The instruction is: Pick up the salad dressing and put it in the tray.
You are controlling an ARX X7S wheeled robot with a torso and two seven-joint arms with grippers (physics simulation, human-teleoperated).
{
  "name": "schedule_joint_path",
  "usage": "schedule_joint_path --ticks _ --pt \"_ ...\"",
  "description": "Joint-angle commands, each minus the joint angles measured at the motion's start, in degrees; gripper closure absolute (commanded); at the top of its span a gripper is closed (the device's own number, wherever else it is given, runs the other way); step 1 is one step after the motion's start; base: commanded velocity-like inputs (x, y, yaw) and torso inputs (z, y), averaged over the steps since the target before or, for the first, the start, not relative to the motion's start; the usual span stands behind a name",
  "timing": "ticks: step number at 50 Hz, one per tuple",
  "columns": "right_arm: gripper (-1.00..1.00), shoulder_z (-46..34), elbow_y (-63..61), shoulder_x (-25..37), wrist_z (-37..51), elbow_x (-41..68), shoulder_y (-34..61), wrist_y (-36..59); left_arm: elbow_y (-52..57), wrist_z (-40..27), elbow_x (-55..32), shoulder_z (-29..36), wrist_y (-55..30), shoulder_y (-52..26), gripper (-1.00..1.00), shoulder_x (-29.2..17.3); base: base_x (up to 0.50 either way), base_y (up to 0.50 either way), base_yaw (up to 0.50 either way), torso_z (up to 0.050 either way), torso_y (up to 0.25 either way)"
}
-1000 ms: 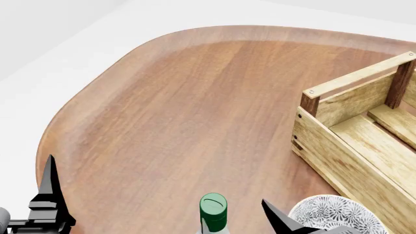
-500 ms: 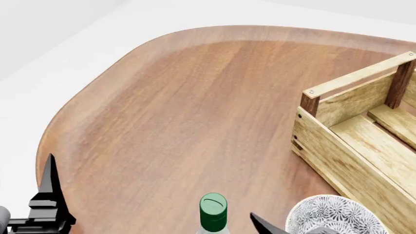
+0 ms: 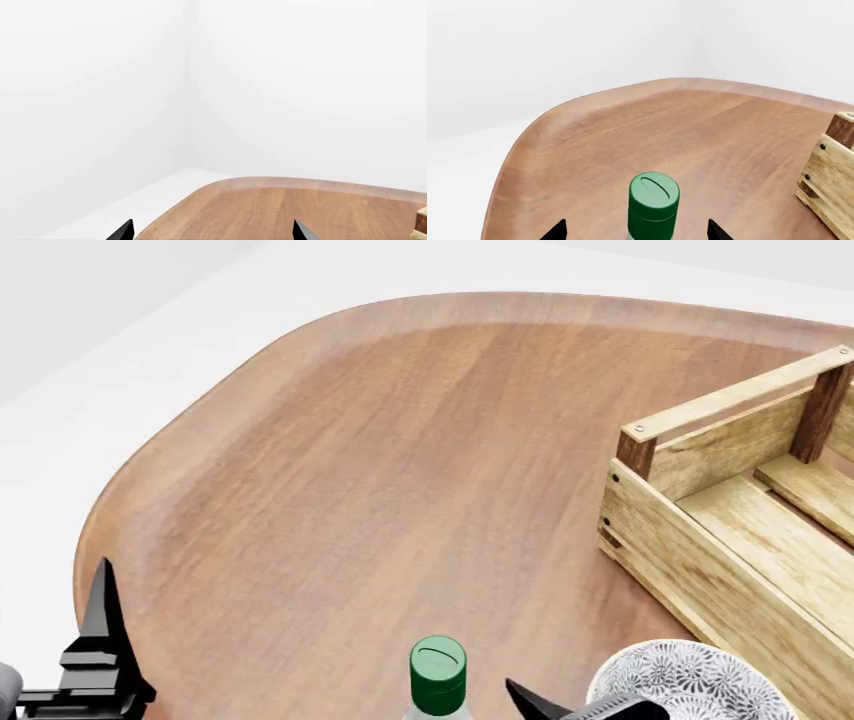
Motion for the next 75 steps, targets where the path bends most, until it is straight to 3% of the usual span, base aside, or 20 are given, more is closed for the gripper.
schedule_joint_path --ticks 1,75 --pt "-1.0 -2.67 6.94 -1.68 -0.37 -3.28 2.85 -1.93 -0.05 -0.28 -0.25 0.08 0.11 0.08 -1.0 -0.21 0.0 0.0 0.0 0.0 0.0" --pt "-1.0 -9.68 35.74 -9.18 -3.17 -9.49 15.32 -10.95 -0.68 -1.44 -1.36 0.9 1.05 -0.09 -1.0 -1.64 0.0 0.0 0.0 0.0 0.0"
